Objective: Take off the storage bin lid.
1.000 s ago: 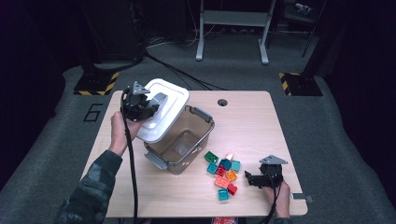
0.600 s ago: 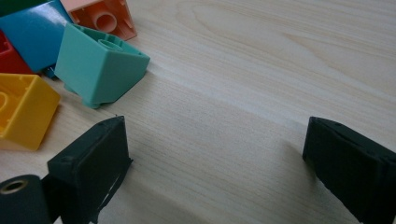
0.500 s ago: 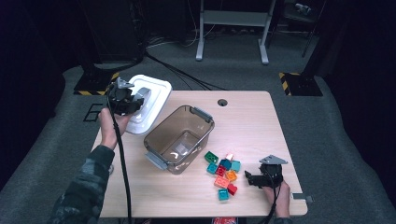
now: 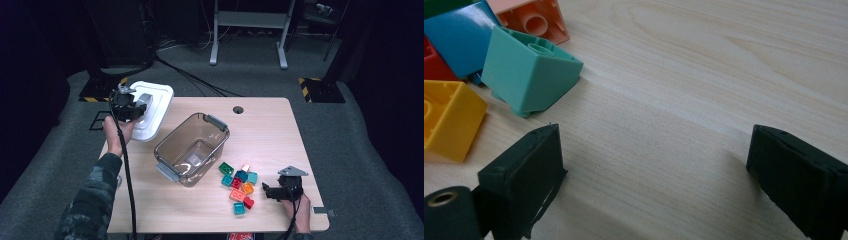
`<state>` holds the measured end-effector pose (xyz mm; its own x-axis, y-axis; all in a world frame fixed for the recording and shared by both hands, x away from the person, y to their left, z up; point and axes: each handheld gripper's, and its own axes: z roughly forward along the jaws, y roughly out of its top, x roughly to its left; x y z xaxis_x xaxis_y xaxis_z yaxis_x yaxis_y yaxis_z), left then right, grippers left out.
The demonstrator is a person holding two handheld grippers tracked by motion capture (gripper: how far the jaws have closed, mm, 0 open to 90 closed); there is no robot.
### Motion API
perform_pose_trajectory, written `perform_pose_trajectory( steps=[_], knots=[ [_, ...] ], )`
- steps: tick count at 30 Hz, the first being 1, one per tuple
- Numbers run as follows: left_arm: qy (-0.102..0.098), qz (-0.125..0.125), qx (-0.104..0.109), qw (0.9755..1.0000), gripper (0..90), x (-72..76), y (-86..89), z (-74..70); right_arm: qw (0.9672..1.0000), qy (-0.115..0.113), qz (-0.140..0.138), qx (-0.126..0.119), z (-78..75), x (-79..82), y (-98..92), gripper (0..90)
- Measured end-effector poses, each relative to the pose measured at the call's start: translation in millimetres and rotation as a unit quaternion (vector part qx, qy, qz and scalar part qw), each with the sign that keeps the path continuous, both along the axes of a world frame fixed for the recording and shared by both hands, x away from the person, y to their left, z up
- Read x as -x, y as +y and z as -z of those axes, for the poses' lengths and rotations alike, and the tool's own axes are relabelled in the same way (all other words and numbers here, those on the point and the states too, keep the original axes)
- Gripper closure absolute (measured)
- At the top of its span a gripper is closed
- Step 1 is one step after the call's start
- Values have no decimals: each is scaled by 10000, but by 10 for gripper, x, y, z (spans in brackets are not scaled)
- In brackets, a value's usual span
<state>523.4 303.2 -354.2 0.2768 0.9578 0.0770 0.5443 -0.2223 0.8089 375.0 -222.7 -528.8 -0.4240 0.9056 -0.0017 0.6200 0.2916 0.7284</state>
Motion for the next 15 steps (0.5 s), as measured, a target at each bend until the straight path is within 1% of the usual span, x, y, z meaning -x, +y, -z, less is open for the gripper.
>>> perform_pose_trajectory(
  steps=[1, 4, 9, 10, 11, 13, 15],
  knots=[
    [-6, -37, 33, 10000, 668, -13, 5, 31, 10000, 7, 8, -5, 0, 1, 1, 72],
    [95, -84, 5, 9999, 668, -47, 45, 116, 10000, 3, 4, -2, 0, 1, 1, 72],
    [294, -182, 111, 9993, 668, -86, 109, 261, 10000, 1, -1, -5, 0, 1, 1, 74],
    [338, -189, 94, 9992, 668, -91, 116, 292, 10000, 8, -12, -17, -1, 2, 1, 74],
    [336, -205, 77, 9992, 668, -97, 123, 329, 10000, 0, -2, -3, 0, 1, 1, 74],
    [411, -246, 93, 9988, 668, -103, 139, 401, 10000, 2, -7, 0, 0, 1, 0, 74],
    [432, -302, 151, 9985, 668, -110, 154, 456, 10000, 8, -21, -13, -1, 3, 0, 77]
  ],
)
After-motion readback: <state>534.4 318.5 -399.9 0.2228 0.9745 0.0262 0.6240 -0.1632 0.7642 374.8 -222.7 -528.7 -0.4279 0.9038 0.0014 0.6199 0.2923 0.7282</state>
